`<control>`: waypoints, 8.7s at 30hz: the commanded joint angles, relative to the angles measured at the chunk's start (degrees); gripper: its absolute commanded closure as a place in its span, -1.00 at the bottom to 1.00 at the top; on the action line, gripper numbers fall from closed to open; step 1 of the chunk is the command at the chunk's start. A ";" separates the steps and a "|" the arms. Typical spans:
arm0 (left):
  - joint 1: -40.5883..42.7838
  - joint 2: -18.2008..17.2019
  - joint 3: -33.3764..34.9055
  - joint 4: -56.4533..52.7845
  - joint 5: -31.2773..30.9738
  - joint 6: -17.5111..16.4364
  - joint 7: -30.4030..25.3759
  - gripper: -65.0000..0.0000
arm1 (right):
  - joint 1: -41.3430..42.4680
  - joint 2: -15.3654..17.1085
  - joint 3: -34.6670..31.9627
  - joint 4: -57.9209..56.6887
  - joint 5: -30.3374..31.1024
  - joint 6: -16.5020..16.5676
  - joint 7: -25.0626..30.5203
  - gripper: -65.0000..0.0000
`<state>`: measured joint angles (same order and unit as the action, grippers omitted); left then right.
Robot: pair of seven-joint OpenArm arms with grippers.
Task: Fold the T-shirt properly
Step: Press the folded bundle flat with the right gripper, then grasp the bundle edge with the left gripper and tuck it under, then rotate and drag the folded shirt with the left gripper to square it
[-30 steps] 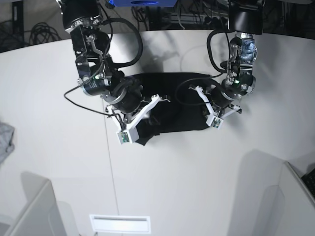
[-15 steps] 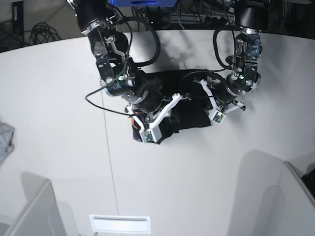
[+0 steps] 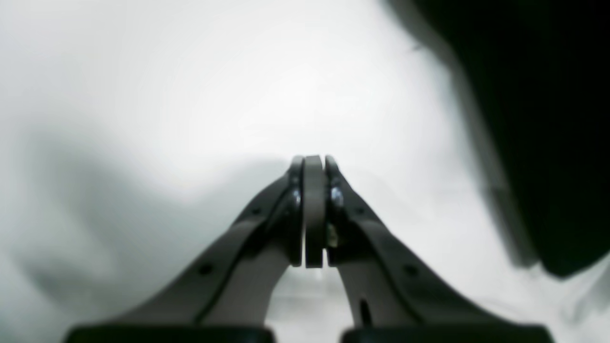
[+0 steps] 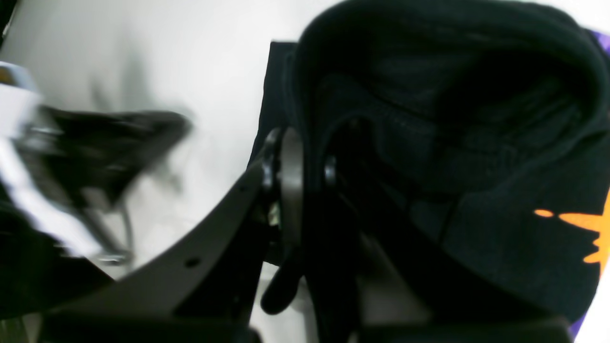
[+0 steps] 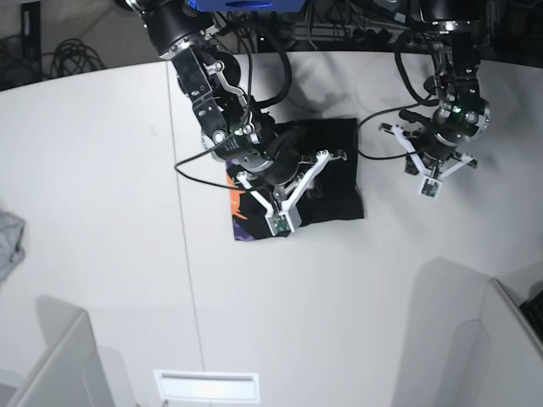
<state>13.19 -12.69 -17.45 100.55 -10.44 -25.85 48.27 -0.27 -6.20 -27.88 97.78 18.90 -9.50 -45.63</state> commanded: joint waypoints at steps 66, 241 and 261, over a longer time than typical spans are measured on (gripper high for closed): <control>9.45 -2.56 -24.88 3.75 -0.16 -0.31 0.39 1.00 | 10.95 -1.85 -27.99 -13.51 0.31 -5.05 9.71 -0.05; -38.99 -9.25 70.51 -17.43 8.19 -14.15 0.56 1.00 | -28.61 5.10 34.34 14.62 0.14 -14.28 11.21 1.00; -45.06 0.51 78.24 -23.32 8.28 -14.15 0.30 1.00 | -28.08 5.54 34.34 14.44 0.14 -14.28 11.21 1.00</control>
<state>-31.55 -12.78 60.69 77.21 -0.47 -39.05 49.15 -28.36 -0.93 6.37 111.26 19.25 -23.62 -35.53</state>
